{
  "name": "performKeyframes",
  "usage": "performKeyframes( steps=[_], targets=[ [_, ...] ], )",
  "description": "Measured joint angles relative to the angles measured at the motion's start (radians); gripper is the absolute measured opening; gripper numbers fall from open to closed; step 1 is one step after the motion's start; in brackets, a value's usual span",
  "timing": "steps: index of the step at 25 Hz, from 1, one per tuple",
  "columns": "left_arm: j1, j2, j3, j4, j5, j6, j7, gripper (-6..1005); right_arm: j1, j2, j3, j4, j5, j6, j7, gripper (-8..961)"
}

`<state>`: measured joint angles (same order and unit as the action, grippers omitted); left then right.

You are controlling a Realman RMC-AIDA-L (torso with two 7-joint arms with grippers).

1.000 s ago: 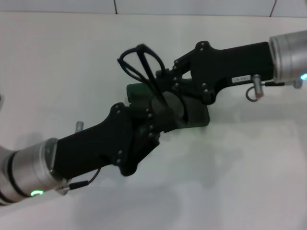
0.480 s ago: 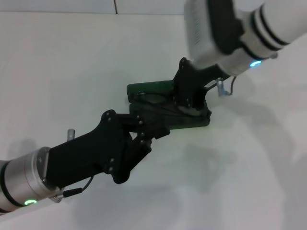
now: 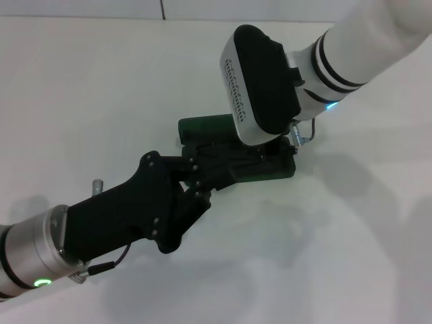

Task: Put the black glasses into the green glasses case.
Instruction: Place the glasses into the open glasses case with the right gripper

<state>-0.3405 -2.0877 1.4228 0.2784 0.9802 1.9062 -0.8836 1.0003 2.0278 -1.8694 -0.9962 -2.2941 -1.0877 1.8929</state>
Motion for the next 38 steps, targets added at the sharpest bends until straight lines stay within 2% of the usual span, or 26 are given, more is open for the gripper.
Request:
performKeyframes(
  steps=[22, 35, 38],
  targets=[
    [0.0, -0.003, -0.01, 0.001, -0.002, -0.003, -0.011, 39, 0.008, 0.0, -0.061, -0.012, -0.058, 0.055, 0.006, 39],
    [0.002, -0.002, -0.01, 0.001, 0.0, -0.002, -0.009, 40, 0.015, 0.0, -0.086, -0.029, -0.073, 0.04, 0.089, 52],
    [0.004, -0.002, -0.01, 0.001, 0.001, -0.001, -0.008, 40, 0.003, 0.0, -0.086, -0.049, -0.073, 0.03, 0.094, 201]
  ],
)
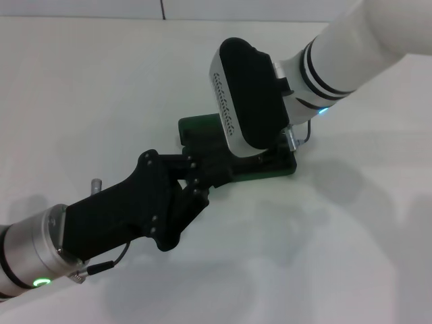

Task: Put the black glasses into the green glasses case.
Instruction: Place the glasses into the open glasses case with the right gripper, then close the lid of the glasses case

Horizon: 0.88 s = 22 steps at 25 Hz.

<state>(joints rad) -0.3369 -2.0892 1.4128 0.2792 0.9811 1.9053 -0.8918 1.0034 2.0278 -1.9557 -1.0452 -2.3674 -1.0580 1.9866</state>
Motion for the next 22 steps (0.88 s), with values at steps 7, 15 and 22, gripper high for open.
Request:
performKeyframes(
  steps=[7, 15, 22],
  targets=[
    [0.006, 0.001, 0.0, 0.0, -0.001, 0.008, 0.001, 40, -0.107, 0.0, 0.027, -0.122, 0.007, -0.051, 0.054, 223],
    [-0.003, 0.008, -0.031, 0.012, -0.004, 0.033, -0.003, 40, -0.325, -0.003, 0.129, -0.287, 0.095, -0.128, 0.051, 220],
    [-0.094, 0.073, -0.102, 0.015, 0.001, 0.015, -0.09, 40, -0.525, -0.001, 0.398, -0.32, 0.414, -0.351, -0.141, 231]
  ],
)
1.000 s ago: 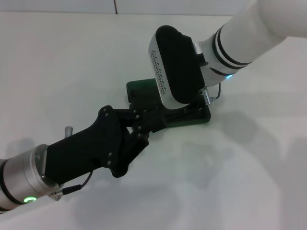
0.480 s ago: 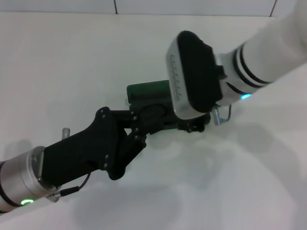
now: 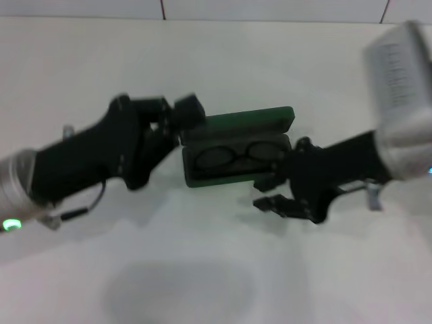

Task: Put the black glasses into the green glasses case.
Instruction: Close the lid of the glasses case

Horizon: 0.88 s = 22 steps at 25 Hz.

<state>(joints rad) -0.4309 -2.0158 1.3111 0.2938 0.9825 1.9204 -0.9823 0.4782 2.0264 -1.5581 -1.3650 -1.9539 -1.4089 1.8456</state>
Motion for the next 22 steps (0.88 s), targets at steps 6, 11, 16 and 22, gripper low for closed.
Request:
performKeyframes(
  steps=[6, 11, 16, 22],
  targets=[
    [-0.089, 0.09, -0.006, 0.081, 0.07, -0.157, -0.133, 40, -0.083, -0.006, 0.256, 0.182, 0.233, -0.255, -0.177, 242],
    [-0.229, 0.114, -0.014, 0.155, 0.28, -0.388, -0.291, 46, -0.19, -0.008, 0.435, 0.333, 0.29, -0.38, -0.297, 252],
    [-0.336, 0.077, -0.016, 0.162, 0.494, -0.645, -0.372, 53, -0.192, -0.011, 0.566, 0.501, 0.289, -0.441, -0.364, 261],
    [-0.364, 0.027, -0.016, 0.16, 0.616, -0.782, -0.392, 108, -0.199, -0.011, 0.586, 0.544, 0.288, -0.439, -0.388, 272]
  ],
)
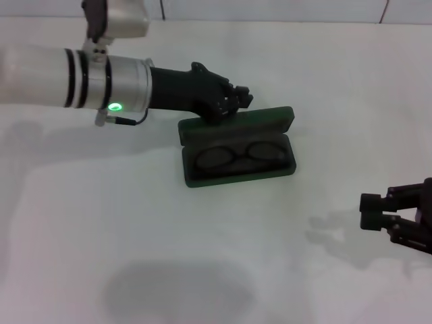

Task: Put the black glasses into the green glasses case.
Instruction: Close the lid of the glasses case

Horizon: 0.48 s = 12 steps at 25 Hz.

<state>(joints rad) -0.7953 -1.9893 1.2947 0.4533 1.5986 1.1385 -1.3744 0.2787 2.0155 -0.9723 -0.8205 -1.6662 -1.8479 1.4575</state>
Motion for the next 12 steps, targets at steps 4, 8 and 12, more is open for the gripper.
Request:
performKeyframes(
  steps=[4, 8, 12],
  targets=[
    [-0.011, -0.023, 0.0, -0.002, 0.06, -0.054, -0.014, 105, 0.011, -0.001, 0.011, 0.013, -0.005, 0.014, -0.002, 279],
    [-0.008, -0.036, -0.002, -0.002, 0.073, -0.068, -0.015, 103, 0.025, -0.002, 0.012, 0.017, -0.005, 0.033, -0.002, 287],
    [-0.005, -0.039, 0.002, -0.002, 0.085, -0.07, -0.015, 102, 0.033, -0.002, 0.012, 0.02, -0.005, 0.046, -0.002, 294]
  ],
)
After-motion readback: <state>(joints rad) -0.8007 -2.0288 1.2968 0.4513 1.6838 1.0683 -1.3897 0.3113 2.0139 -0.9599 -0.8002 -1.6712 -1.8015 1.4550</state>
